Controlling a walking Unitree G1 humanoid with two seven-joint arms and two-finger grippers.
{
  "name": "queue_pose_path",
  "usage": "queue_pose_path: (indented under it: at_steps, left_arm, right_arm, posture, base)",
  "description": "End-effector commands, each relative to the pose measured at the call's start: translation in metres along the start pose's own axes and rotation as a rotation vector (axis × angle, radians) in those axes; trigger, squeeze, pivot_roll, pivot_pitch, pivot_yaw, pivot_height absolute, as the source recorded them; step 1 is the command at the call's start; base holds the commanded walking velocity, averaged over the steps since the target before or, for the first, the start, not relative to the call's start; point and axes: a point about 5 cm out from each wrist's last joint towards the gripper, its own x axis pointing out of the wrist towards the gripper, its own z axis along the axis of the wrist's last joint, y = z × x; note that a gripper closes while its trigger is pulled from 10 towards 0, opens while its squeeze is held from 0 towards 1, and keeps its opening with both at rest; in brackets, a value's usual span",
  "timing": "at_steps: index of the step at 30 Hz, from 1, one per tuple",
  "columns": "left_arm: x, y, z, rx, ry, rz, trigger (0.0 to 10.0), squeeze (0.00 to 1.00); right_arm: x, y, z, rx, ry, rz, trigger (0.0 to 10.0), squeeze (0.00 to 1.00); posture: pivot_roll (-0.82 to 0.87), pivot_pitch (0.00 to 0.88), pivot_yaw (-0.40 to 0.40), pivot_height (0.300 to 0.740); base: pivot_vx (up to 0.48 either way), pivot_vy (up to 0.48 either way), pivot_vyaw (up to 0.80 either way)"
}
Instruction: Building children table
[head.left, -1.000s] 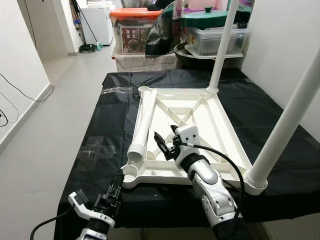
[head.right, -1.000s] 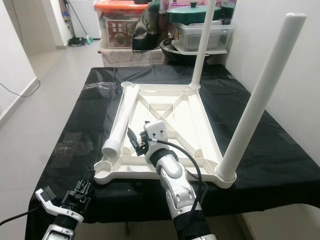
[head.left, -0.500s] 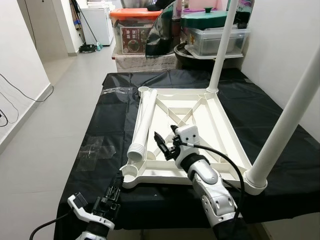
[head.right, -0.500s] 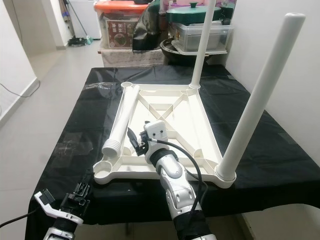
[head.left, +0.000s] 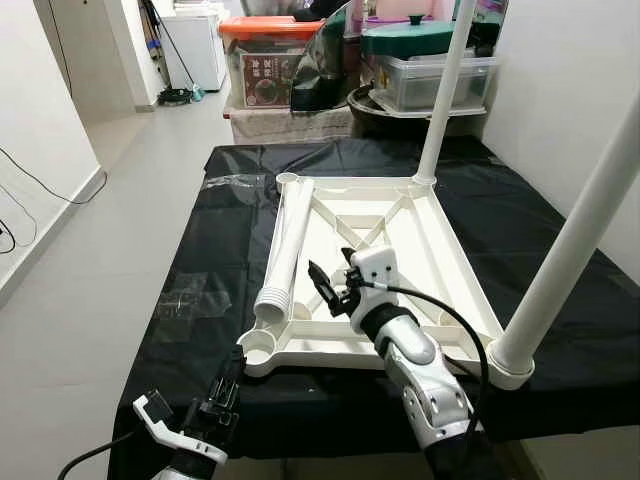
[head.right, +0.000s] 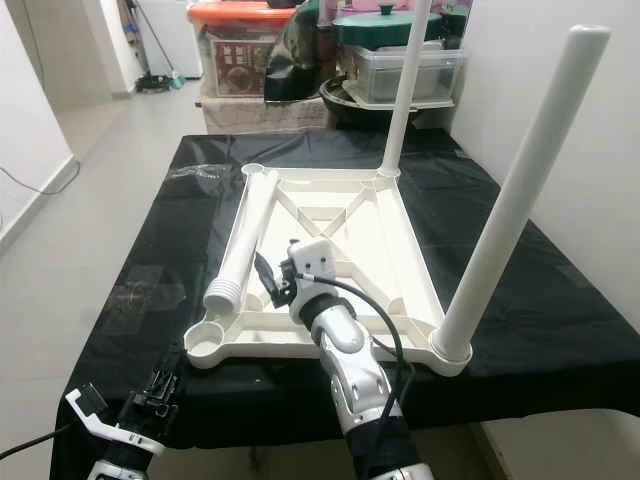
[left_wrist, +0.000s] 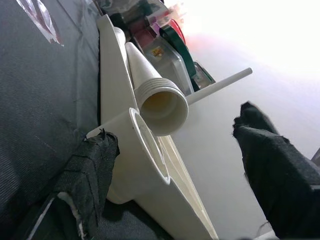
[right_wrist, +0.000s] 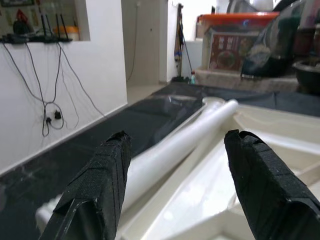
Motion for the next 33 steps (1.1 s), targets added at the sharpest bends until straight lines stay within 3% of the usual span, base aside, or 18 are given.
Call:
queue_pose_path:
  at_steps: [1, 33]
  left_arm:
    - [0.0251, -0.0943, 0.0749, 1.350, -0.235, 0.372, 10.0, 0.00]
    - [0.0242, -0.0923, 0.0757, 1.351, -0.234, 0.359, 10.0, 0.00]
  right_arm:
    - [0.0004, 0.0013, -0.0008, 0.017, -0.004, 0.001, 10.0, 0.00]
    - [0.0029, 0.0034, -0.0006, 0.017, -0.009, 0.009, 10.0, 0.00]
  posture:
    - [0.07, 0.000, 0.000, 0.740]
    - [0.07, 0.000, -0.021, 0.740]
  base:
    - [0.000, 0.000, 0.00]
    - [0.000, 0.000, 0.00]
